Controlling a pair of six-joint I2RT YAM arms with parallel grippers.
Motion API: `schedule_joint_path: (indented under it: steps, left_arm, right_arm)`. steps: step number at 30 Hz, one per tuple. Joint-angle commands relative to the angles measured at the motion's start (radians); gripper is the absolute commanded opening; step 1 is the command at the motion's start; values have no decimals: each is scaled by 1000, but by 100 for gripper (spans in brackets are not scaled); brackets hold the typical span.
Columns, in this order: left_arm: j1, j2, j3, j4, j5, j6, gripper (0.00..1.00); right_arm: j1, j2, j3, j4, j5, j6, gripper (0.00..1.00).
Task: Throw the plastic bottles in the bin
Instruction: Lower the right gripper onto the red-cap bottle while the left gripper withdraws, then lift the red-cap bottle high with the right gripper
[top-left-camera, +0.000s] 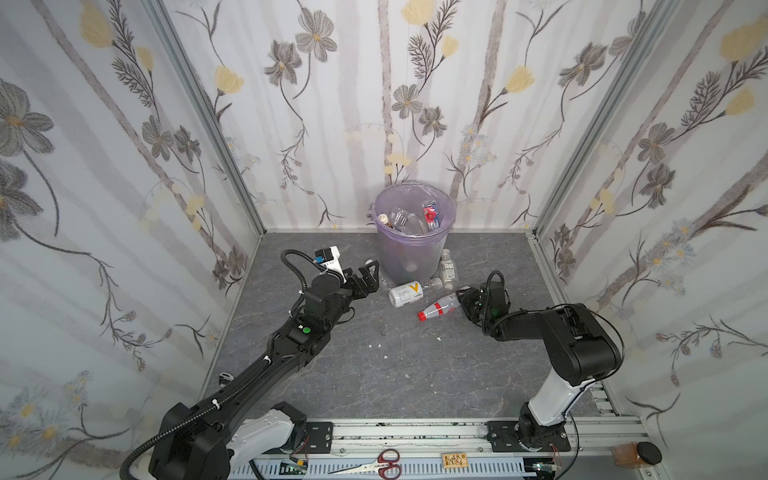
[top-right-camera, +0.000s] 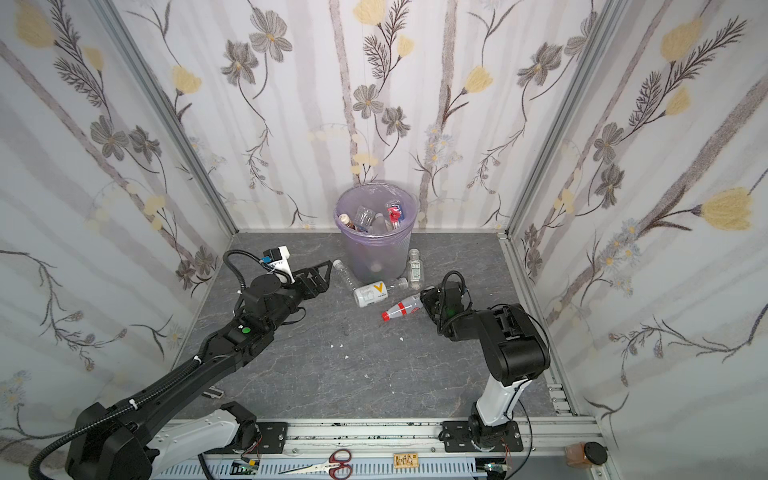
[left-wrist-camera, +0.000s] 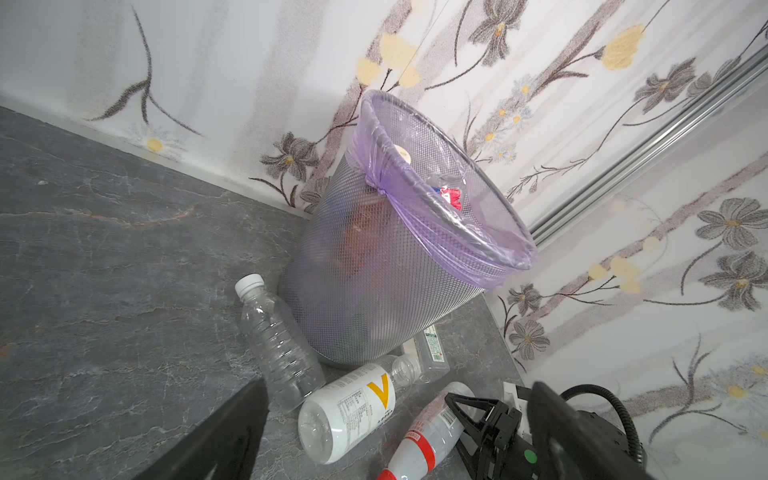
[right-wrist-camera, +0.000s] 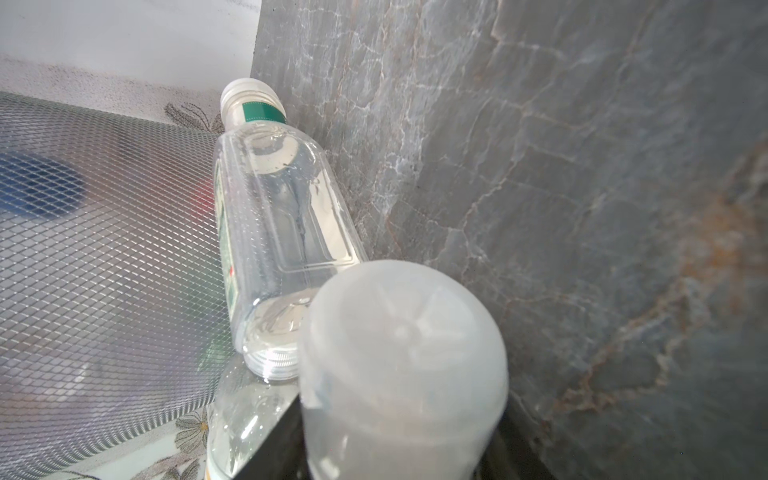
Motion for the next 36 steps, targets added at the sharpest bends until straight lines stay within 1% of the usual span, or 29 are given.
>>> schedule_joint_path:
  steps: [1, 4, 10, 19, 24, 25, 27, 32, 36]
  left_arm:
    - [-1, -5, -2, 26, -4, -16, 100]
    - [0, -1, -3, 26, -5, -17, 100]
    - [-1, 14, 1, 26, 3, -21, 100]
    - [-2, 46, 20, 24, 28, -35, 100]
    - [-2, 68, 41, 21, 46, -49, 100]
    - [-2, 72, 45, 21, 47, -50, 100]
    - [-1, 83, 58, 18, 48, -54, 100]
    - [-2, 115, 108, 3, 53, -55, 100]
    - [-2, 150, 150, -5, 59, -55, 100]
  right_arm:
    - [-5, -17, -8, 24, 39, 8, 48]
    - [-8, -40, -13, 8, 49, -7, 48]
    - [-19, -135, -9, -56, 84, -81, 48]
    - [-34, -330, 55, -205, 174, -209, 48]
    - [-45, -445, 124, -309, 250, -322, 48]
    - [-48, -465, 166, -322, 264, -342, 48]
    - [-57, -508, 197, -344, 294, -388, 48]
    - [-72, -591, 302, -379, 370, -502, 48]
    - [-76, -627, 418, -378, 426, -585, 48]
